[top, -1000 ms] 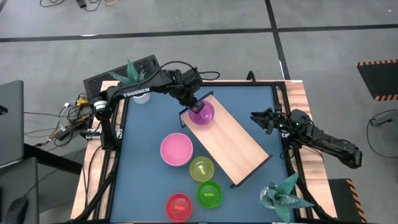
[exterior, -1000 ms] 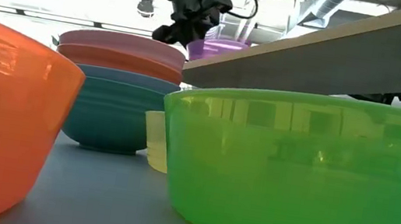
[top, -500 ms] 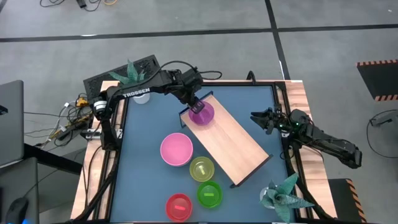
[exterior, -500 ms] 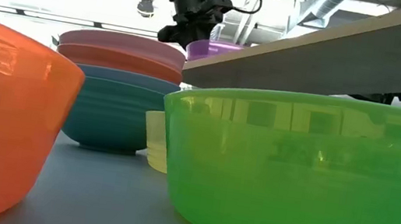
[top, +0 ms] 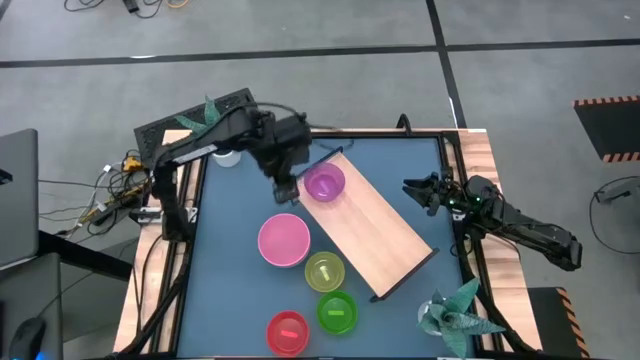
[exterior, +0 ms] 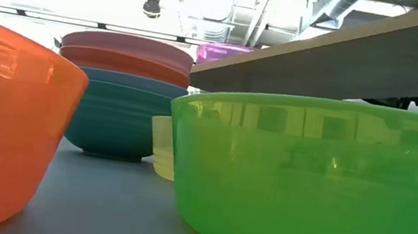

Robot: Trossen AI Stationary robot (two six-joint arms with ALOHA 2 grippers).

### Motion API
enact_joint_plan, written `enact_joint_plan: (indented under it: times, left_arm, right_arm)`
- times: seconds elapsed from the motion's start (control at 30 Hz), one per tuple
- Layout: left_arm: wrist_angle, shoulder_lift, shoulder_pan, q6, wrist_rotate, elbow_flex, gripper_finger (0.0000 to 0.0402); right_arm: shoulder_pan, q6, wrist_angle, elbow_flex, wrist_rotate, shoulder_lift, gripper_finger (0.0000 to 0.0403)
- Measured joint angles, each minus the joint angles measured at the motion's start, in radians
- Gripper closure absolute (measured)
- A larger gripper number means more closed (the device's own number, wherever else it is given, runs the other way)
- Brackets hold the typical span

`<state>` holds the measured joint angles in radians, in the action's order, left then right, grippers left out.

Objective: Place and stack bowls onto a shelf
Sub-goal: Stack the orange bowl on top of the purple bowl on the shelf

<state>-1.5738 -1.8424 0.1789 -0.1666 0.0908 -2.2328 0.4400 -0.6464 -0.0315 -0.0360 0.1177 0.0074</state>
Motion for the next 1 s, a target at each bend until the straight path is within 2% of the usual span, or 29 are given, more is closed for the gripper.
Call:
enact_joint_plan:
  times: [0.1, 0.17, 0.37, 0.53, 0.67, 1.0]
  left_arm:
    - [0.026, 0.045, -0.134, -0.045, 0.090, -0.004, 0.0251]
    - [0.030, 0.066, -0.229, -0.110, 0.100, -0.005, 0.0251]
    - [0.007, 0.070, -0.492, -0.399, -0.093, -0.004, 0.0251]
    - [0.008, 0.055, -0.667, -0.634, -0.192, -0.003, 0.0251]
    - [0.004, 0.026, -0.776, -0.786, -0.272, -0.003, 0.0251]
    - [0.004, -0.117, -0.888, -0.935, -0.231, -0.003, 0.0251]
  right_arm:
    - [0.000, 0.000, 0.000, 0.000, 0.000, 0.000, 0.0158]
    - [0.000, 0.000, -0.001, 0.000, 0.000, 0.000, 0.0158]
    - [0.000, 0.000, -0.008, 0.000, -0.008, 0.000, 0.0158]
    - [0.000, 0.000, -0.010, 0.000, -0.014, 0.000, 0.0158]
    - [0.000, 0.000, -0.013, 0.000, -0.015, 0.000, 0.0158]
    - [0.000, 0.000, -0.016, 0.000, -0.016, 0.000, 0.0158]
